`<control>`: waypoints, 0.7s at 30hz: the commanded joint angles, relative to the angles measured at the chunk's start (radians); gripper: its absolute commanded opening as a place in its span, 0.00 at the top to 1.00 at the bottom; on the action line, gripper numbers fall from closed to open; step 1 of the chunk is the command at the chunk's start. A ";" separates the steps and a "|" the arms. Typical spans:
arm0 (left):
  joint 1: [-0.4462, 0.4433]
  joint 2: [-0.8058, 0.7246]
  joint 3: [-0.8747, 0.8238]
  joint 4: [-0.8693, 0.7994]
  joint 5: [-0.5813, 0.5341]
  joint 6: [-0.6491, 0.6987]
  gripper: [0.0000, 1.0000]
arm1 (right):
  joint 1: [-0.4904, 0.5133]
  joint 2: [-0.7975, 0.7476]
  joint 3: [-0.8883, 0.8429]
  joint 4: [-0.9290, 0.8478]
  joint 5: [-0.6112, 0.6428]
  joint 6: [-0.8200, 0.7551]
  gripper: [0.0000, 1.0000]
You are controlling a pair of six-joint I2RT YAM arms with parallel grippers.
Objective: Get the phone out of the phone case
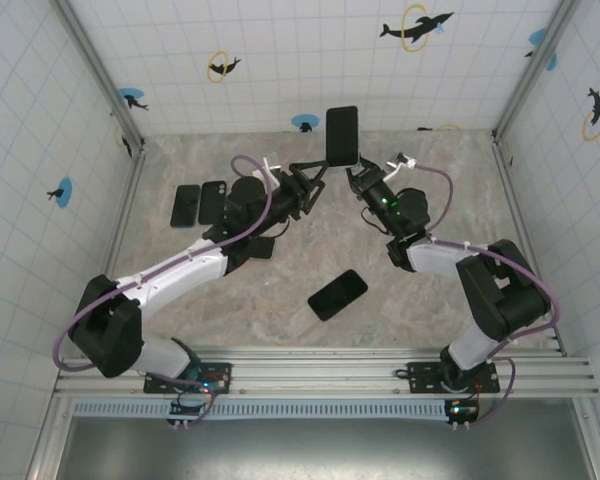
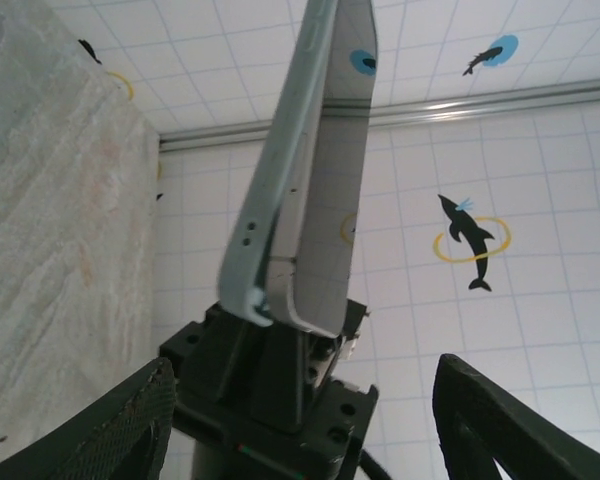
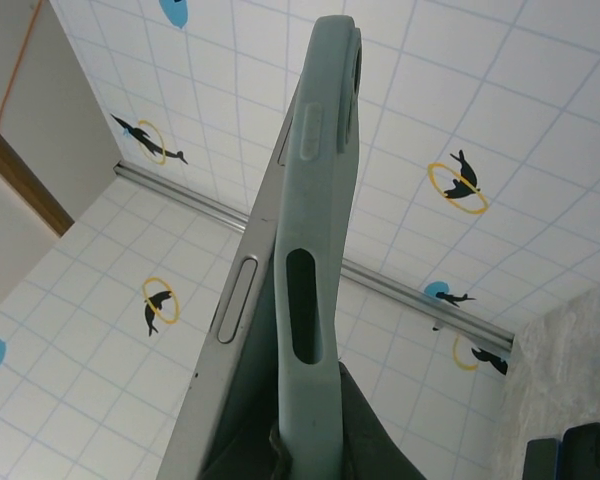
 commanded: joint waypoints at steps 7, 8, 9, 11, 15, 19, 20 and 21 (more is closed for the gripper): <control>-0.020 0.084 0.109 0.122 -0.019 -0.111 0.42 | 0.014 0.020 -0.002 0.116 0.032 -0.031 1.00; -0.019 0.089 0.113 0.122 -0.016 -0.115 0.42 | 0.014 0.022 -0.002 0.124 0.030 -0.028 1.00; -0.020 0.094 0.112 0.129 -0.015 -0.119 0.43 | 0.014 0.025 0.001 0.130 0.029 -0.025 1.00; -0.020 0.100 0.110 0.138 -0.013 -0.127 0.43 | 0.015 0.026 0.002 0.134 0.029 -0.022 1.00; -0.020 0.109 0.113 0.128 0.003 -0.133 0.43 | 0.011 0.026 -0.002 0.135 0.040 -0.020 1.00; -0.022 0.094 0.098 0.064 0.001 -0.117 0.45 | 0.004 0.027 -0.005 0.149 0.054 -0.019 1.00; -0.025 0.092 0.089 0.064 0.001 -0.118 0.45 | 0.005 0.029 -0.005 0.156 0.057 -0.019 1.00; -0.027 0.092 0.083 0.061 0.001 -0.123 0.45 | 0.004 0.031 -0.002 0.158 0.053 -0.017 1.00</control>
